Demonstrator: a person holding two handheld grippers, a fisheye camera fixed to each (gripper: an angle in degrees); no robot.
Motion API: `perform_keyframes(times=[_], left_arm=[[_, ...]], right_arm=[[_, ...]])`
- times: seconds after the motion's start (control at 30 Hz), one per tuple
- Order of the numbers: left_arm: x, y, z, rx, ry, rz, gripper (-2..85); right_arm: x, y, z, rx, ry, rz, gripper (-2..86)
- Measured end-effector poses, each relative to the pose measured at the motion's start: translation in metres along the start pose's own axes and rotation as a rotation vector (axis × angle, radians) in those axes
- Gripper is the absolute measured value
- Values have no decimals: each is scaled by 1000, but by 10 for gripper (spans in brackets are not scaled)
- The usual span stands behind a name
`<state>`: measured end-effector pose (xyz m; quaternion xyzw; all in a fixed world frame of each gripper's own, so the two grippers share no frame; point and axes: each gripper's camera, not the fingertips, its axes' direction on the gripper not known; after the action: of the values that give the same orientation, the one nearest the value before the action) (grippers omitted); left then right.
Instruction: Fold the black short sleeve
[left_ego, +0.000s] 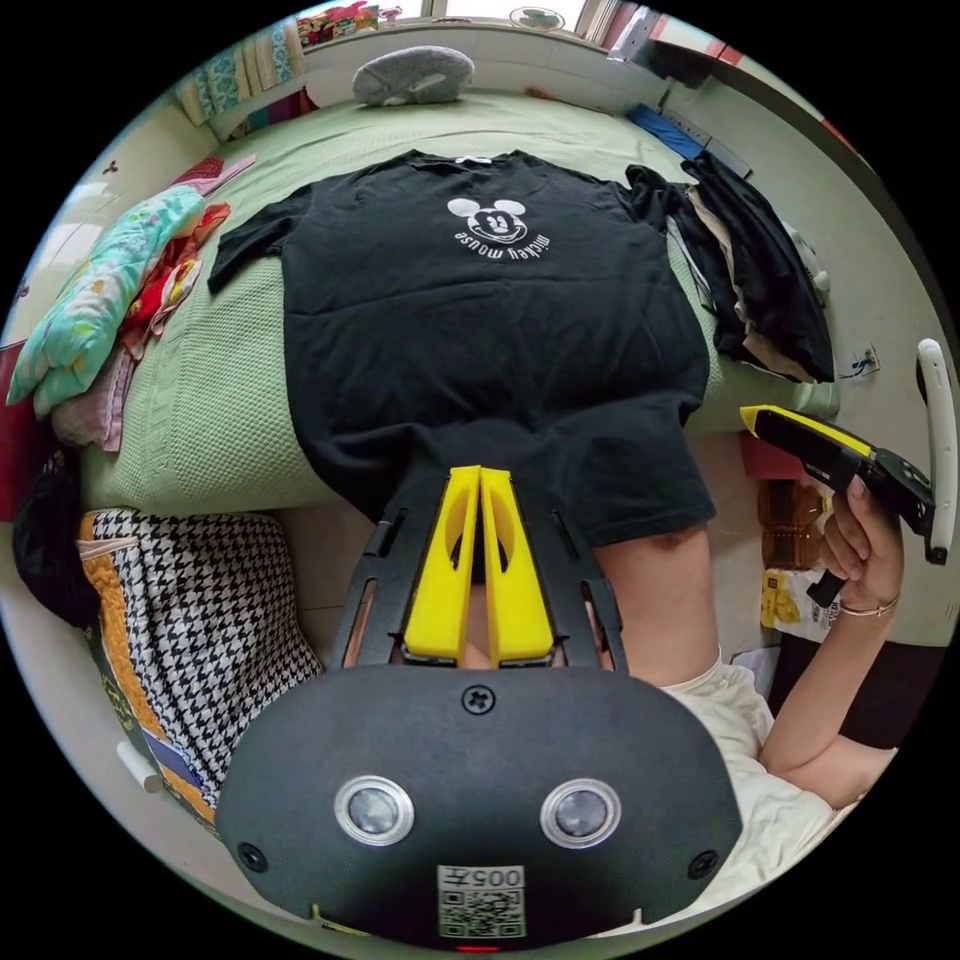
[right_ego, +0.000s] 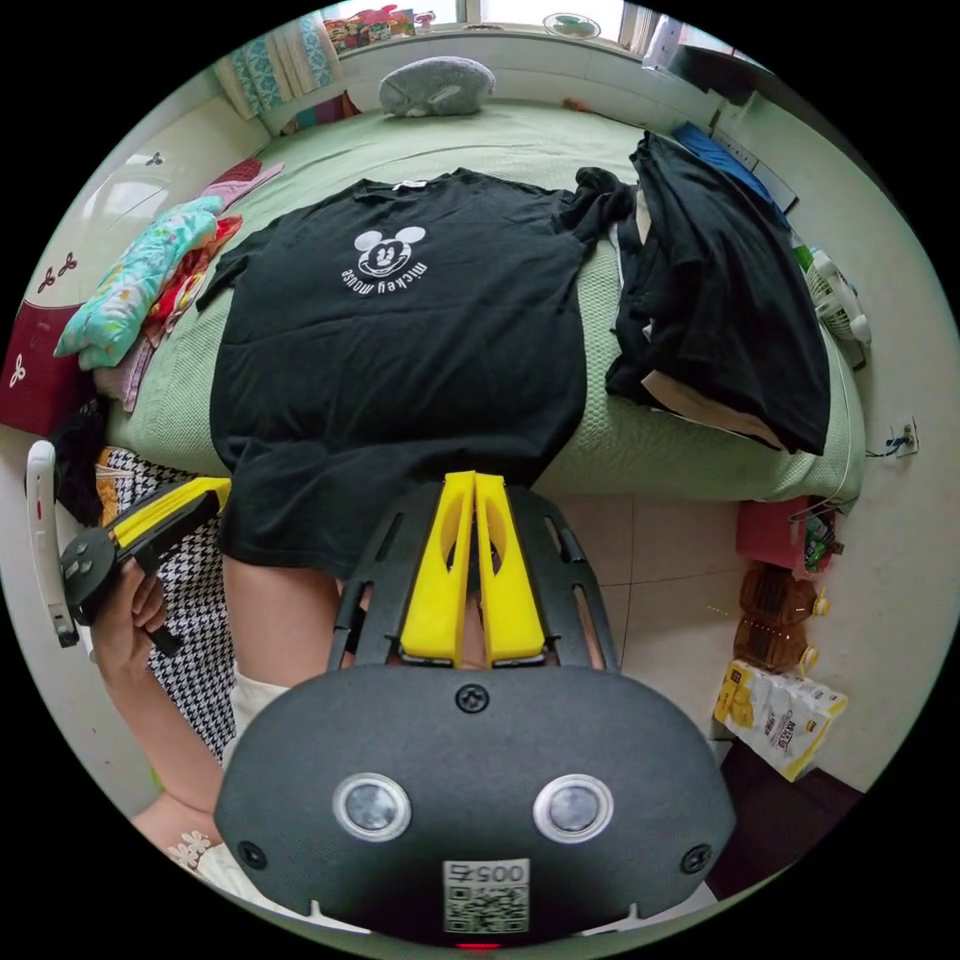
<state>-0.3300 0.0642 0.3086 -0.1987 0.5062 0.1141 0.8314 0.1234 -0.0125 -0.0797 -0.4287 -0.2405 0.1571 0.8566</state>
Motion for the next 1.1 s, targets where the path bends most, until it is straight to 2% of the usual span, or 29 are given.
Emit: perform_keyframes(times=[0.37,0.53,0.8,1.1], left_arm=[[-34,2,12,-26,15,-13,-6],[-63,2,7,48,4,-71,-6],[-118,-13,24,45,12,-139,-7],[-236,-86,-7,289,26,-377,-7]], right_arm=[[-17,-21,14,-34,2,-8,-12],[-30,-41,26,-55,7,-12,-13],[-51,-85,48,-79,5,-1,-13],[-112,-186,50,-13,-4,-71,-13]])
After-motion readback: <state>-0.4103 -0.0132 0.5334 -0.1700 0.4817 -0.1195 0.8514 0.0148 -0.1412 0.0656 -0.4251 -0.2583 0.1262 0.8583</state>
